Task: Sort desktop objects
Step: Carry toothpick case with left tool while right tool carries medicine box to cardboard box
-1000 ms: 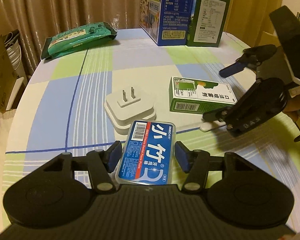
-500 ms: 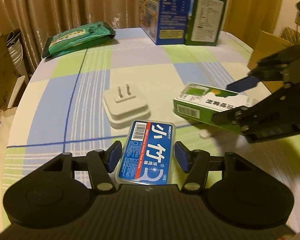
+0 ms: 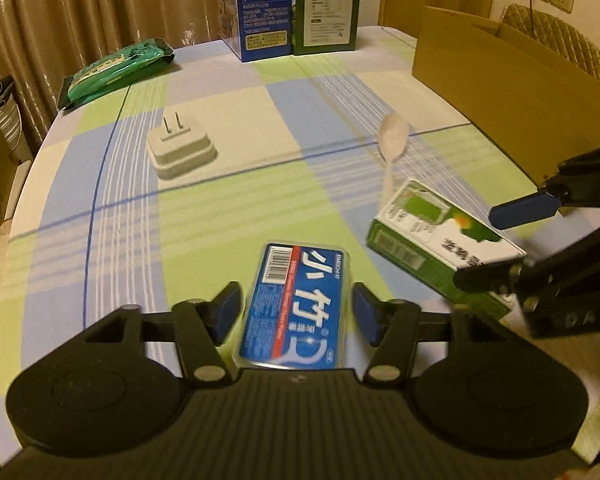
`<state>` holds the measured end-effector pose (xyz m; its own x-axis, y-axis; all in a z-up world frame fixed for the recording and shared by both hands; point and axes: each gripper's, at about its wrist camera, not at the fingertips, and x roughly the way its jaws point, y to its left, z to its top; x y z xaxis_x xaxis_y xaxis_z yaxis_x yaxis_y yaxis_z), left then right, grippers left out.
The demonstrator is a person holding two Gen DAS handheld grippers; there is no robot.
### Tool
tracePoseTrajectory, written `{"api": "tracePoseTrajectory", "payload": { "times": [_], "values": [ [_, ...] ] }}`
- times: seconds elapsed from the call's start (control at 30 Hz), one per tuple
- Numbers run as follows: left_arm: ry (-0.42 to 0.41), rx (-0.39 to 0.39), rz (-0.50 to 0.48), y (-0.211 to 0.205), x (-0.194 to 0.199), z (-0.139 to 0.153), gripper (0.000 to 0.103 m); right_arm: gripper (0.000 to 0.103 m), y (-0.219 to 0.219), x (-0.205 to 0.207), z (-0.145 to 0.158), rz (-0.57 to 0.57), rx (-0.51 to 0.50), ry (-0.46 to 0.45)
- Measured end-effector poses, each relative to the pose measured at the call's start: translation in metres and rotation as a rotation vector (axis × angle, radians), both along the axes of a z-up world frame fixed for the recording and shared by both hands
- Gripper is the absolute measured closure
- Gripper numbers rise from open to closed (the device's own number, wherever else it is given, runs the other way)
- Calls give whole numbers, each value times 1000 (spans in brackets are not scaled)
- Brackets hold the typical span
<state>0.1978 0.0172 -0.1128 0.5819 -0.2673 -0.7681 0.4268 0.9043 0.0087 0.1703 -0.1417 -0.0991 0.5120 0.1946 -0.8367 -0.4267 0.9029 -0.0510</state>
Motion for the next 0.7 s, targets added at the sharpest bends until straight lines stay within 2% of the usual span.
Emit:
{"api": "tracePoseTrajectory", "payload": {
  "times": [0.03,0.17,0.27,0.4,0.63,0.7],
  "values": [
    [-6,-2,2,-1,-5,0,26,29,-2,0,-1,-1,9,-4],
    [-31,8,-8,-3,-18,-2,26,28,-6,4,-5,-13,27,1],
    [-40,30,-14,-4,-16,-4,26,28,-4,6,-7,-10,50,14],
    [-30,20,-6,-6,-7,-6,26,28,0,10,-13,-6,51,39],
    [33,44,8,-8,6,-13,40,28,0,14,-16,-12,50,54],
    [48,45,19,-7,9,-15,46,28,0,17,-16,-20,59,53]
  ]
}}
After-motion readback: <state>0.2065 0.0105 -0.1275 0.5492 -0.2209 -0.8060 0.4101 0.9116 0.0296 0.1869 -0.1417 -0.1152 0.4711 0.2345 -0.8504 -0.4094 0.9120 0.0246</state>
